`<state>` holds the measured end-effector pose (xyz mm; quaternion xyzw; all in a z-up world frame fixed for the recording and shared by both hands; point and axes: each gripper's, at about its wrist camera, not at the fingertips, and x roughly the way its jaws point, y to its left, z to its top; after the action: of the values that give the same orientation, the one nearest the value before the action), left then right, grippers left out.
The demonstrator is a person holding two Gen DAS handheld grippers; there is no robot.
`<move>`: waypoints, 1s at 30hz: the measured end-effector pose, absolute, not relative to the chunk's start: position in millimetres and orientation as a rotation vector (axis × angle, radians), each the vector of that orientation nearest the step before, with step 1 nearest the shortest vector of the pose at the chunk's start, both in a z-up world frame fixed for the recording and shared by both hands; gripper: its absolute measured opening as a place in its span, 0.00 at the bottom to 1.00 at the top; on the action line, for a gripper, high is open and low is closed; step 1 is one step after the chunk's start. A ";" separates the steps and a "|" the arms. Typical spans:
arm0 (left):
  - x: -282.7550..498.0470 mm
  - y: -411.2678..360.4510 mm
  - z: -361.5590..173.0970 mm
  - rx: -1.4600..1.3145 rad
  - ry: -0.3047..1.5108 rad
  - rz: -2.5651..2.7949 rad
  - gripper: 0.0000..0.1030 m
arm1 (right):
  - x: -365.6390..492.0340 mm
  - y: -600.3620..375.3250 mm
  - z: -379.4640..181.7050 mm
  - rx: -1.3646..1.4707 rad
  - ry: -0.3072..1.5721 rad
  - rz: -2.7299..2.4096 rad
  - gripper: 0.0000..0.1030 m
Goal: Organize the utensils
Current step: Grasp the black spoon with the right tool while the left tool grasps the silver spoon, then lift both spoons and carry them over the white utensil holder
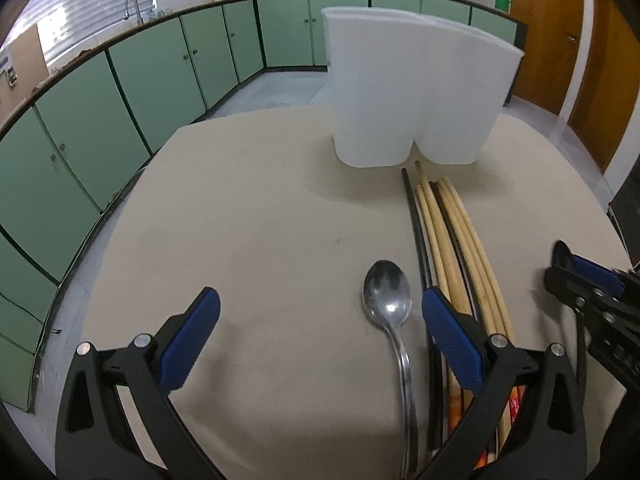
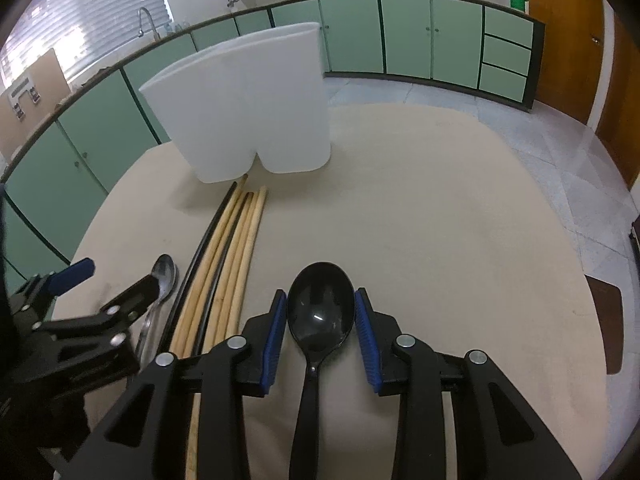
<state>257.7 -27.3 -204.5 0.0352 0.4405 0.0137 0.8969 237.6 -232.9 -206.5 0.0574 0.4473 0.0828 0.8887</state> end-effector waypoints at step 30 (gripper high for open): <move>264.1 -21.6 -211.7 -0.050 0.894 -0.124 0.05 | 235.3 -232.5 -218.8 0.063 0.936 0.173 0.33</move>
<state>264.1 -21.6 -211.7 -0.0240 0.4321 -0.0597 0.8996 235.3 -232.5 -218.8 0.0302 0.4505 0.0831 0.8884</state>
